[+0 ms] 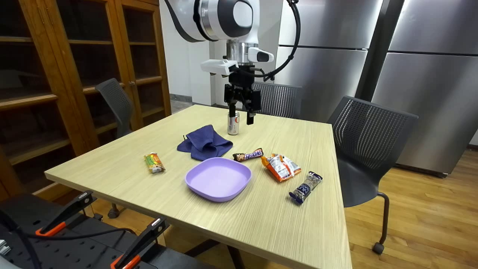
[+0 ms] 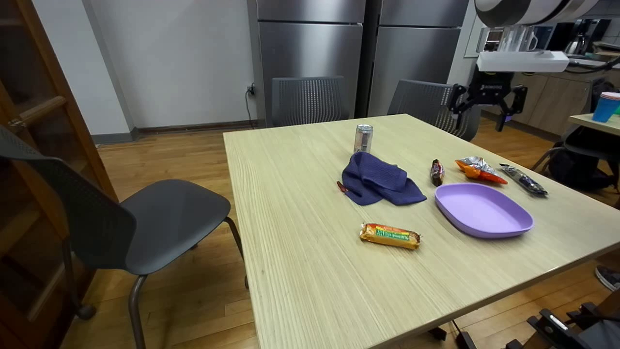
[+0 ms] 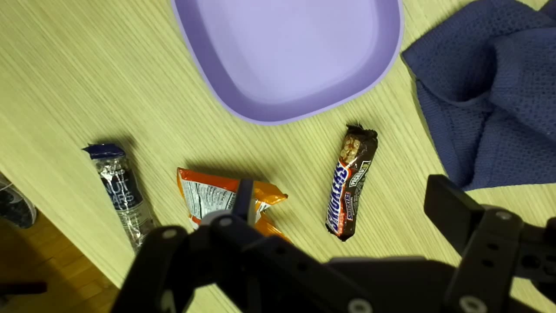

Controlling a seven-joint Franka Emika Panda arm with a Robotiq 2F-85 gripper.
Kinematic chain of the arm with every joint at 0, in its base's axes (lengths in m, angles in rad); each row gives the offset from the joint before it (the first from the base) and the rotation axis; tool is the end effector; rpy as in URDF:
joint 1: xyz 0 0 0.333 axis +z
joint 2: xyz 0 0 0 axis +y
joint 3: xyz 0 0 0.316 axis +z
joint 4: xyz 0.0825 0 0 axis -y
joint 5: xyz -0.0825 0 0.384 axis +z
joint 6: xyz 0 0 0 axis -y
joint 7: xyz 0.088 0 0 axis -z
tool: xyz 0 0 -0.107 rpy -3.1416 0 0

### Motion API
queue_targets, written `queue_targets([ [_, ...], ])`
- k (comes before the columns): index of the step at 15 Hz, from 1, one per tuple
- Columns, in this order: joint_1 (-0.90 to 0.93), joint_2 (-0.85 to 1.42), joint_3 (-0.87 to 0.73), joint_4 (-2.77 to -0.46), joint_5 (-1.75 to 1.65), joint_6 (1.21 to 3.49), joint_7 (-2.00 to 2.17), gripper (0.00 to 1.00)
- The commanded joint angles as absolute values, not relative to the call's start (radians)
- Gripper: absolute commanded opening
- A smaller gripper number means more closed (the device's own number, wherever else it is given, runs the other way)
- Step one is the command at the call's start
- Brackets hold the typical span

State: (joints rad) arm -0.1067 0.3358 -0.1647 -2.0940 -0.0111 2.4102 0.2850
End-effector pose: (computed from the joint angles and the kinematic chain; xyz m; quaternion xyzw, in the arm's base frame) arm 0.5606 -0.1546 0.2611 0.9634 -0.2663 -0.0075 0.0308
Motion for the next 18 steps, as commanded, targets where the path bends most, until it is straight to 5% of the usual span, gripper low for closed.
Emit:
queue_targets([
  [1, -0.095, 0.384, -0.17, -2.042, 0.008, 2.399, 0.346, 1.0],
  [18, -0.105, 0.451, -0.17, -2.026, 0.04, 2.427, 0.338, 1.0],
])
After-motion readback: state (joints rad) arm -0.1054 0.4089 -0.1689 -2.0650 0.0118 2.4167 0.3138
